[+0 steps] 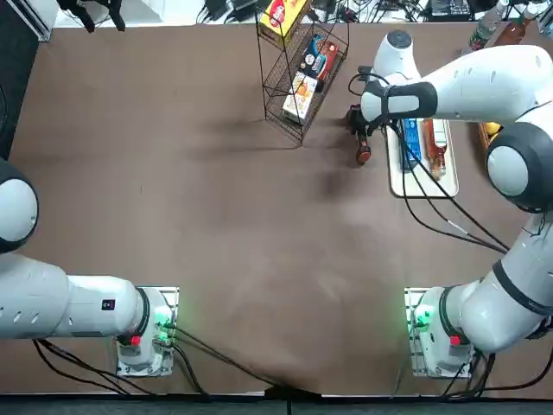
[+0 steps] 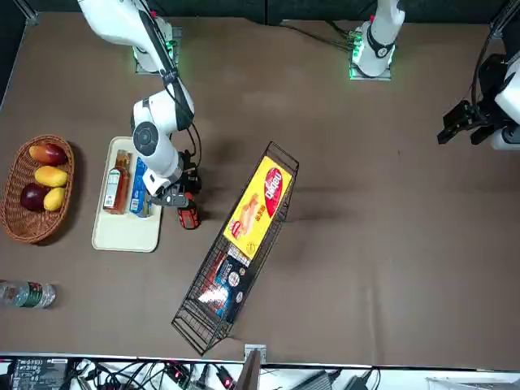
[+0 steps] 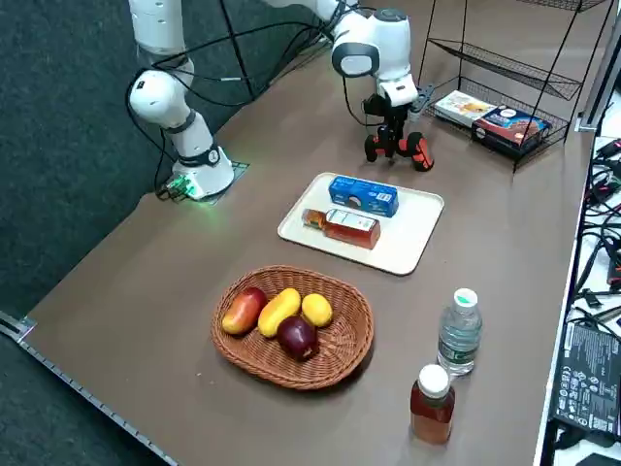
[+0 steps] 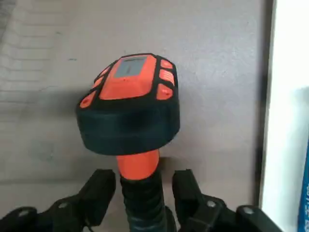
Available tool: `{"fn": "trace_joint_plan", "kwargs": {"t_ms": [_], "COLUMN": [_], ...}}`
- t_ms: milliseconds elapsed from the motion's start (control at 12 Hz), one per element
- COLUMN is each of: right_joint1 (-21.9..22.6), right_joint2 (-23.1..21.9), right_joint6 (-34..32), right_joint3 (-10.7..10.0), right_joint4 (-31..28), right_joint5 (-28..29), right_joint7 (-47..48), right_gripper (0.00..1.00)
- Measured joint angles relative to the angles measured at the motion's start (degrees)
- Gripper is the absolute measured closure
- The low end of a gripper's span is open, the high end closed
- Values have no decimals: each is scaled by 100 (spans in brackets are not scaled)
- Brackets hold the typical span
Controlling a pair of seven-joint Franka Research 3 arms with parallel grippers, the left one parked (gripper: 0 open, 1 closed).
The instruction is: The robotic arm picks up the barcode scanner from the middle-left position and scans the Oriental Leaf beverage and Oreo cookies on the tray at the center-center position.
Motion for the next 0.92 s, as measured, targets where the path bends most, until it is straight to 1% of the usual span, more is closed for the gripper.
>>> {"fn": "trace_joint_plan", "kwargs": {"t_ms": [250, 500, 667, 917], "right_joint1": [0, -9, -73, -337], "right_joint2": [-11, -112, -313, -757], "right_joint6": [19, 31, -60, -618], "right_joint3": [-3, -52, -110, -162], "right_joint4": [15, 135, 254, 475], "right_joint5": [0, 0, -1, -10], "right_joint7": [0, 0, -1, -175], "right_gripper": [0, 0, 0, 0]}}
